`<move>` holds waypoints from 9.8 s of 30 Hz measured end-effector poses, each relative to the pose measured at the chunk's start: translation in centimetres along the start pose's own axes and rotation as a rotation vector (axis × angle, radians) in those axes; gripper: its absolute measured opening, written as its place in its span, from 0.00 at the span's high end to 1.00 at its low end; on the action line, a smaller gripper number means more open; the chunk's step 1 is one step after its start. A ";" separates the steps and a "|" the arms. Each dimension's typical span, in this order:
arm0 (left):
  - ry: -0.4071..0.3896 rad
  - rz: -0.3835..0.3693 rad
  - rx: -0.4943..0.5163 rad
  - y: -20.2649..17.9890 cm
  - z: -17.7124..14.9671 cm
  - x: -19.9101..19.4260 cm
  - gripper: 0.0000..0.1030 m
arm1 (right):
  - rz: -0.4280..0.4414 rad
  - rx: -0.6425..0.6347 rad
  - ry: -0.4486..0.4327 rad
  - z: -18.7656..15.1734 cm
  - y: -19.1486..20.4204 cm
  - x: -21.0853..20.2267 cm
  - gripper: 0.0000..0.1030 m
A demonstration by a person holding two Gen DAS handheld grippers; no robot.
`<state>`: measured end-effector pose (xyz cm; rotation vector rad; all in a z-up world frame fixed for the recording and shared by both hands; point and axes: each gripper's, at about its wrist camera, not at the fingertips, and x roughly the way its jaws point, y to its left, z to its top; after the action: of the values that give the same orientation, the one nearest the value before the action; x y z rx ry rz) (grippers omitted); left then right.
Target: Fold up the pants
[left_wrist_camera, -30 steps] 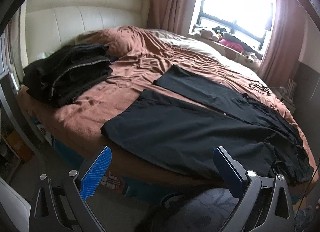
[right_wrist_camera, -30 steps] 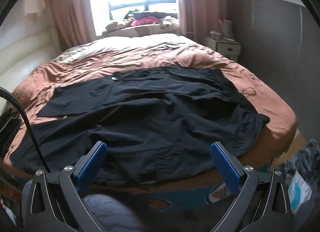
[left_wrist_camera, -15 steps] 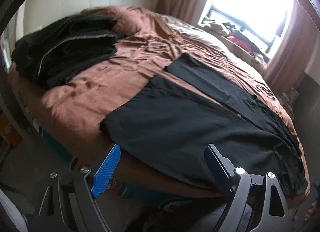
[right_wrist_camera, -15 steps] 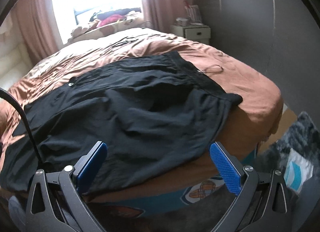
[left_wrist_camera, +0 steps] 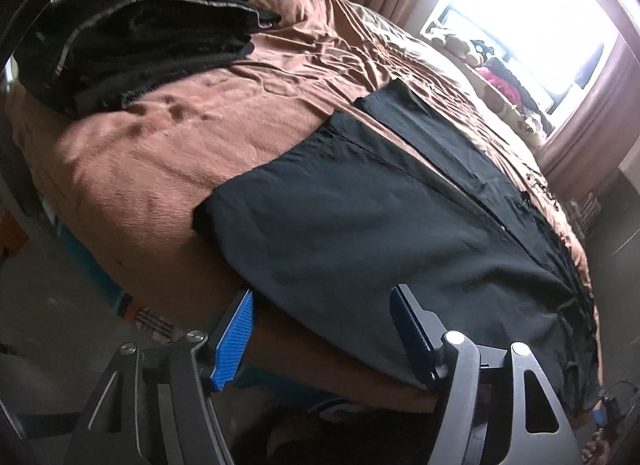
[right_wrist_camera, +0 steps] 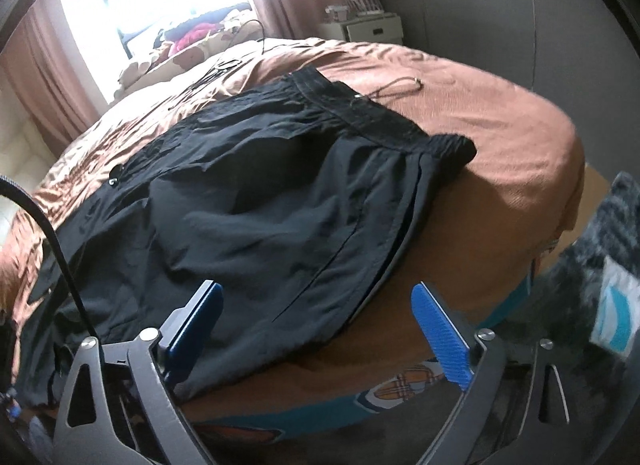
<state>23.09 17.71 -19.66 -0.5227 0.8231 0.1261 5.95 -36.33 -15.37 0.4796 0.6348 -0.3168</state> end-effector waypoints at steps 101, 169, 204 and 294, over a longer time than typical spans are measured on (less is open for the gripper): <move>0.101 0.110 0.126 -18.0 31.4 29.1 0.92 | 0.011 0.104 0.059 31.3 6.6 25.6 1.00; 0.208 0.066 0.167 -21.3 32.1 33.3 0.95 | 0.244 -1.105 0.197 22.8 34.0 30.7 0.93; 0.144 0.130 0.189 -17.5 32.3 26.6 0.24 | 0.074 -0.778 0.083 21.5 30.9 26.9 0.39; 0.160 -0.034 -0.231 -5.5 21.9 23.4 0.61 | 0.626 0.207 0.406 10.3 12.1 22.1 0.50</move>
<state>55.27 21.53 -22.20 -0.7718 0.9613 0.1501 32.95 -34.42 -18.06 0.9239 0.8107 0.3221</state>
